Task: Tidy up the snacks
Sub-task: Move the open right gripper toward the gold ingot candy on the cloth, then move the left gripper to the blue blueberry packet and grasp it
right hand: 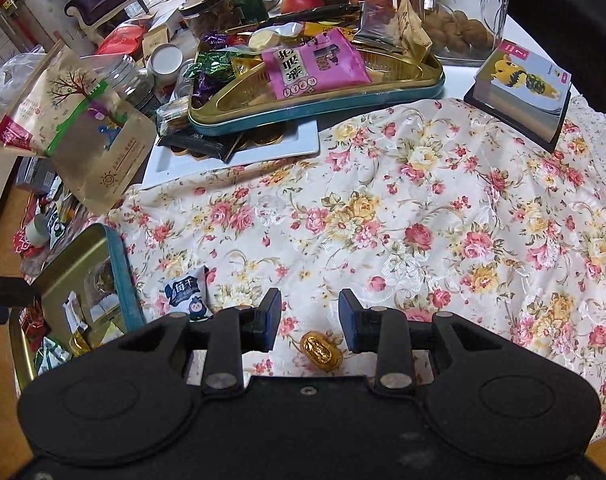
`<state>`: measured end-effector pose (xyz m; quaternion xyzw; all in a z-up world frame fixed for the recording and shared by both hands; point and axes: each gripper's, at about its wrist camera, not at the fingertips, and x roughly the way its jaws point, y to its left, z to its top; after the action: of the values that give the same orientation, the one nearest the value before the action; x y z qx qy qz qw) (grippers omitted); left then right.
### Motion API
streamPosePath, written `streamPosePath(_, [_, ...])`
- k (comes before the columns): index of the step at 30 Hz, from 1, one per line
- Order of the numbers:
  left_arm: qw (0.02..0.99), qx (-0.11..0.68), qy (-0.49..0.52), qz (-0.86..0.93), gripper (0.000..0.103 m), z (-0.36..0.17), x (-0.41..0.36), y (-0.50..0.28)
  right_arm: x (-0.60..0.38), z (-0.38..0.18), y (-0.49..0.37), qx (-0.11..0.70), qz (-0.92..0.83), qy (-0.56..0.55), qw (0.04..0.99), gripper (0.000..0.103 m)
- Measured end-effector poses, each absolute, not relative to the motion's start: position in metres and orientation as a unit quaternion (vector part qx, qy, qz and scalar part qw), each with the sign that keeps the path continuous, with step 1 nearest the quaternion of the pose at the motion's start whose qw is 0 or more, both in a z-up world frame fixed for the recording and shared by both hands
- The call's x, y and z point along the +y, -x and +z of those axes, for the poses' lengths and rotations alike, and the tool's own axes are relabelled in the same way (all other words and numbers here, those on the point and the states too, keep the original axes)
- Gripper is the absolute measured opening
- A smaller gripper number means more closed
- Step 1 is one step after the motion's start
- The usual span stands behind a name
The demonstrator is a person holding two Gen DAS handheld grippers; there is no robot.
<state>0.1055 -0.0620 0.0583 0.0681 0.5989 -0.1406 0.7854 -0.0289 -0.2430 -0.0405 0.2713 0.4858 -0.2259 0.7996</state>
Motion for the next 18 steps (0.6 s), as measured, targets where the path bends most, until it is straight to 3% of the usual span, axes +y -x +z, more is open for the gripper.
streamPosePath(18, [0.772, 0.613, -0.076, -0.151, 0.052, 0.043, -0.061, -0.11, -0.228, -0.098, 0.016, 0.558, -0.206, -0.196, 0.78, 0.035])
